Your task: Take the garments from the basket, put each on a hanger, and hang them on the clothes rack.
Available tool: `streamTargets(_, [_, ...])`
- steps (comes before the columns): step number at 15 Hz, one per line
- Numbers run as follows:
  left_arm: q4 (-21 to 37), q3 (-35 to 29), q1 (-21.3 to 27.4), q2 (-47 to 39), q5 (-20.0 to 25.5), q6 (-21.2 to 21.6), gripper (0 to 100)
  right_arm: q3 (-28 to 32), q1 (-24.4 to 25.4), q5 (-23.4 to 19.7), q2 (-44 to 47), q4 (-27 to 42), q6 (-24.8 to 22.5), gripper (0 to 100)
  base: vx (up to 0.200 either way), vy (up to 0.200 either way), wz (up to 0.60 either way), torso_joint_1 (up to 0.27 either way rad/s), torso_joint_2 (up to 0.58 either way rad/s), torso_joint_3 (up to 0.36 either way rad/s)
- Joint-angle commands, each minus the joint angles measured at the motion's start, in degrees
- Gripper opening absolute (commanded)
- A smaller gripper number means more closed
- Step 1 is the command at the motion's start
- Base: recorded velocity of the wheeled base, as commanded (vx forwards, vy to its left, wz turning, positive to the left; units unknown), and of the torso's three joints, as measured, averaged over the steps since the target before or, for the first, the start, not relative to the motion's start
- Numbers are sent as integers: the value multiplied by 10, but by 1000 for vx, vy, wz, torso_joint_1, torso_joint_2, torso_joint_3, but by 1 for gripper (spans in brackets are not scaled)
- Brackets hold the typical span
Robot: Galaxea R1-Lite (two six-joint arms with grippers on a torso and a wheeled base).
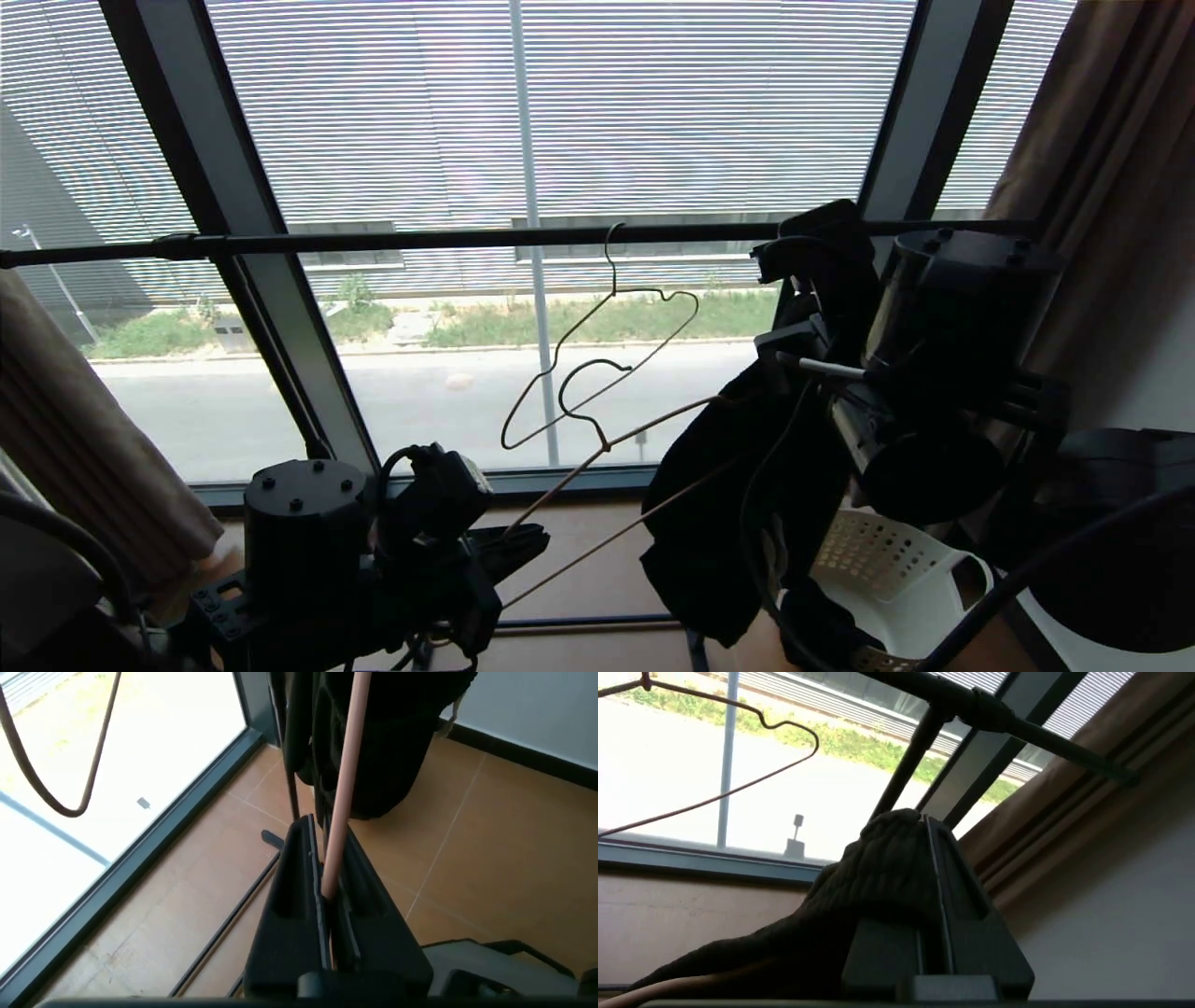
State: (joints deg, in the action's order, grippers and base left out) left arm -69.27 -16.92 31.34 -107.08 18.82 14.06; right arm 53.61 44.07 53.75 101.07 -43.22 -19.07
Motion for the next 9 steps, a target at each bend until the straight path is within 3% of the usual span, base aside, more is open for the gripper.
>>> streamTargets(1, [-4,-6,-2,-9,0,-2,0,19,29,0,10,7,0,0,0,0,0,0,0,0])
streamTargets(5, [-15,-7,-6,-11,-3,-4,0,69,59,4,58,11,2,0,0,0,0,0,0,0])
streamTargets(9, [-20,-19,-8,-19,-18,-22,0,79,89,6,72,11,10,0,0,0,0,0,0,0])
